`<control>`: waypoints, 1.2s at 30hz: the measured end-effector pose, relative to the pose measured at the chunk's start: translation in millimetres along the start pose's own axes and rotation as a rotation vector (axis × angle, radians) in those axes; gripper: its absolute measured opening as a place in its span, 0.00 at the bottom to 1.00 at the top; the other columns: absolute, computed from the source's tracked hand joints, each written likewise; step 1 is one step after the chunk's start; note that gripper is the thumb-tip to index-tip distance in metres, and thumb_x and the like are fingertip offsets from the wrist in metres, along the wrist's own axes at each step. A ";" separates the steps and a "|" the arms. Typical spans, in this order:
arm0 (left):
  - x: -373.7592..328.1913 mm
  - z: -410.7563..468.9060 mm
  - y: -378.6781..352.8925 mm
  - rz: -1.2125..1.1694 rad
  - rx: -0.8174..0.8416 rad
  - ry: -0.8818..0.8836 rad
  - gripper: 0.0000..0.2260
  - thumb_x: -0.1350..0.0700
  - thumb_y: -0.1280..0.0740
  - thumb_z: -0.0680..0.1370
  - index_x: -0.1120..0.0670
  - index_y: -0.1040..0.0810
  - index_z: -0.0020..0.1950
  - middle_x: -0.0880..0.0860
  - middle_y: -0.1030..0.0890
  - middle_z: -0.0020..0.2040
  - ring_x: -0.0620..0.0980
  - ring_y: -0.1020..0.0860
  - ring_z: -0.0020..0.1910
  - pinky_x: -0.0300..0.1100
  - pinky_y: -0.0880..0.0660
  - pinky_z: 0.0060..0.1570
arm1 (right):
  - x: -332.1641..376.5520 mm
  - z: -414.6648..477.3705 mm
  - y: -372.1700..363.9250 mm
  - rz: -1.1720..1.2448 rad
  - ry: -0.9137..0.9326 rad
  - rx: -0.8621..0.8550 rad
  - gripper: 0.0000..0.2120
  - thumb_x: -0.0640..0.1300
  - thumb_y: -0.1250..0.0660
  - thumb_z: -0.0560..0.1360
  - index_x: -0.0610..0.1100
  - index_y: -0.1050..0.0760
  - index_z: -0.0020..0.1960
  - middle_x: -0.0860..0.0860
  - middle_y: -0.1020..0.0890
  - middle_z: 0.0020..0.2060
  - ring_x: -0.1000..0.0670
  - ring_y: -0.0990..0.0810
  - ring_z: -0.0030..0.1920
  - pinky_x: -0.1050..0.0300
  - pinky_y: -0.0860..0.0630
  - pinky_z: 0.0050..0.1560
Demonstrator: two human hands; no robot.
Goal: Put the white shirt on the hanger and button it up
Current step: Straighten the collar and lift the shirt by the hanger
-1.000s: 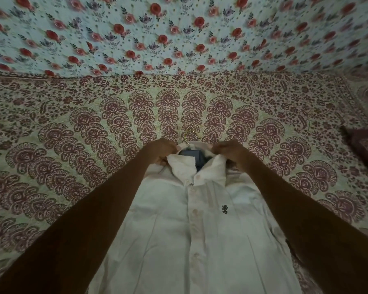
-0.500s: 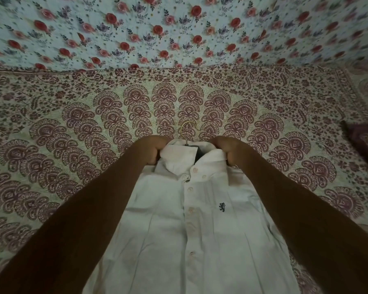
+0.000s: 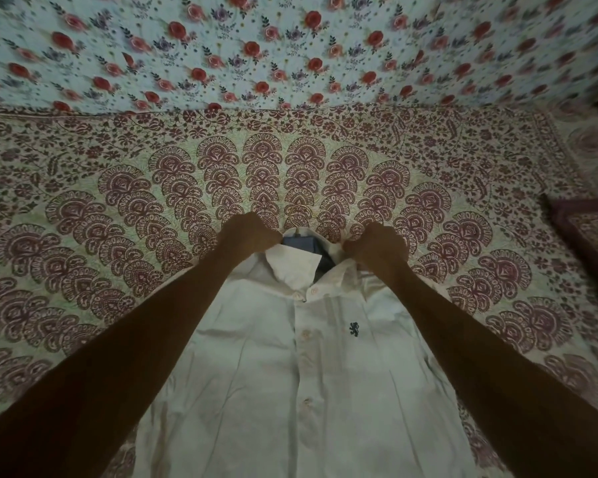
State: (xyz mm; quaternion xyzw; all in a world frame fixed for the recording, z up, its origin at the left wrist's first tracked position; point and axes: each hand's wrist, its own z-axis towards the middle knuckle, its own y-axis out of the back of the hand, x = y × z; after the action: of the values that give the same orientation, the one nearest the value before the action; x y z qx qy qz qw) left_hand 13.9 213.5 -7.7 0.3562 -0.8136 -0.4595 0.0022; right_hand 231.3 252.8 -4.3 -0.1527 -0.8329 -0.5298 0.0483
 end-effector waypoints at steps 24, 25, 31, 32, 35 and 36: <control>12.8 -26.1 -13.1 -1.609 0.214 0.539 0.06 0.66 0.41 0.82 0.63 0.25 0.50 0.58 0.22 0.43 0.54 0.22 0.48 0.49 0.28 0.57 | -10.4 1.6 -1.5 1.387 -0.681 0.554 0.15 0.50 0.32 0.77 0.39 0.28 0.43 0.46 0.24 0.36 0.48 0.26 0.37 0.51 0.28 0.37; 13.0 -23.7 -16.5 -1.596 0.219 0.495 0.07 0.68 0.43 0.81 0.65 0.26 0.54 0.59 0.23 0.44 0.55 0.22 0.53 0.50 0.29 0.57 | -11.2 2.0 -2.5 1.409 -0.650 0.551 0.13 0.49 0.32 0.78 0.39 0.27 0.44 0.47 0.24 0.37 0.49 0.26 0.38 0.52 0.28 0.37; 1.0 -30.5 -47.2 -1.534 -0.087 0.375 0.25 0.76 0.39 0.75 0.58 0.33 0.70 0.62 0.27 0.64 0.50 0.25 0.49 0.43 0.25 0.49 | -9.3 -3.9 -19.7 1.559 -0.625 0.494 0.10 0.42 0.37 0.81 0.39 0.27 0.43 0.47 0.23 0.39 0.49 0.24 0.40 0.51 0.26 0.39; 2.4 -34.5 -53.6 -1.527 -0.165 0.306 0.30 0.78 0.40 0.73 0.56 0.36 0.71 0.63 0.28 0.67 0.46 0.26 0.43 0.38 0.25 0.38 | -9.5 -4.5 -20.2 1.548 -0.622 0.505 0.11 0.46 0.37 0.81 0.39 0.26 0.44 0.47 0.22 0.39 0.48 0.23 0.41 0.50 0.25 0.40; 7.3 -34.2 -64.2 -1.232 -0.280 0.234 0.26 0.77 0.42 0.71 0.51 0.30 0.61 0.62 0.28 0.64 0.49 0.27 0.38 0.37 0.31 0.27 | -9.6 -2.6 -15.6 1.422 -0.559 0.569 0.14 0.53 0.34 0.79 0.41 0.24 0.47 0.47 0.20 0.41 0.48 0.22 0.43 0.50 0.25 0.40; 7.1 -36.6 -63.6 -1.026 -0.319 0.179 0.24 0.75 0.41 0.71 0.52 0.28 0.59 0.59 0.29 0.63 0.50 0.27 0.42 0.37 0.30 0.31 | -9.8 -1.7 -13.3 1.384 -0.544 0.587 0.14 0.53 0.34 0.79 0.42 0.24 0.47 0.48 0.20 0.42 0.48 0.22 0.43 0.51 0.26 0.39</control>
State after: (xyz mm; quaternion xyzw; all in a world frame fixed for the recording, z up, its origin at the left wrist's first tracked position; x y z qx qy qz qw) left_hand 57.4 161.5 -36.5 0.7406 -0.4519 -0.4873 -0.0990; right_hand 236.4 244.1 -17.5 -0.7399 -0.6371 -0.0829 0.1996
